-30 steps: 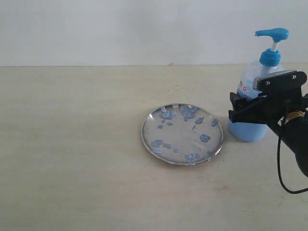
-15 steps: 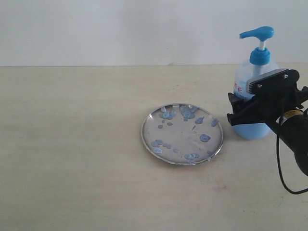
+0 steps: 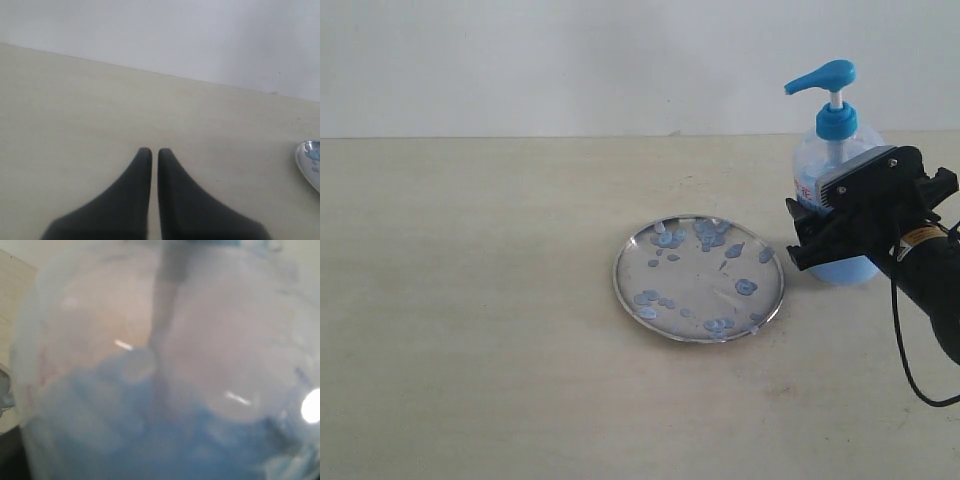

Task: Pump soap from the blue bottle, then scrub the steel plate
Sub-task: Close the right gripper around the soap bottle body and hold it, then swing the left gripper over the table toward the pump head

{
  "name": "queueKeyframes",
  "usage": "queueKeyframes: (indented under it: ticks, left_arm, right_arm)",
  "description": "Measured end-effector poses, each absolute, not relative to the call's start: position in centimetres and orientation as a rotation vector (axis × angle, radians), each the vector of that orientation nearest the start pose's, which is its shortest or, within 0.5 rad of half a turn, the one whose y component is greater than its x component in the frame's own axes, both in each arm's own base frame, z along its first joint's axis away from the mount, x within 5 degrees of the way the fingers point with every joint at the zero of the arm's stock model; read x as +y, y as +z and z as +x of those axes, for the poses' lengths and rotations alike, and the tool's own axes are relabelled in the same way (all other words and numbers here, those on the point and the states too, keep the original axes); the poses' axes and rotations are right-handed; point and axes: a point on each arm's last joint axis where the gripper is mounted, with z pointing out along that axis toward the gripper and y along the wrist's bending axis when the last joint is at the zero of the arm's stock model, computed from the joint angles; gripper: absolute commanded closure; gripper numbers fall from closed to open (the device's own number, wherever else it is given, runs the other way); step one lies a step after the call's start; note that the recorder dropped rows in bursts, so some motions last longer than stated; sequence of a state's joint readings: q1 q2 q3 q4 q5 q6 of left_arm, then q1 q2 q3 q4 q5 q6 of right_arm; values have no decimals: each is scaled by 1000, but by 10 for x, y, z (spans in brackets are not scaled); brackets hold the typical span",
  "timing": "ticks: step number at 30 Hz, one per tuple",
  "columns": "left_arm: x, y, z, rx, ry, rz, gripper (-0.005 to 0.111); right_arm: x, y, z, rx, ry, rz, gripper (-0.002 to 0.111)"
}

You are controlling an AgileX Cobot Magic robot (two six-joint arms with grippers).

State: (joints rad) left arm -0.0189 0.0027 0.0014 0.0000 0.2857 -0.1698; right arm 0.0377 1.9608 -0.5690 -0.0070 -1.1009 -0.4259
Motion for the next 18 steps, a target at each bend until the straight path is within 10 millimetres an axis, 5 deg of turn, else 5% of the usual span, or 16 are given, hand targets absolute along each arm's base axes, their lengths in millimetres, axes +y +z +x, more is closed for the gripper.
queueKeyframes:
  ticks: [8, 18]
  left_arm:
    - [-5, 195, 56, 1664, -407, -345, 102]
    - [-2, 210, 57, 1474, -534, -461, 102]
  right_arm:
    - [13, 115, 319, 1733, -276, -419, 107]
    - [13, 115, 319, 1735, -275, -422, 107]
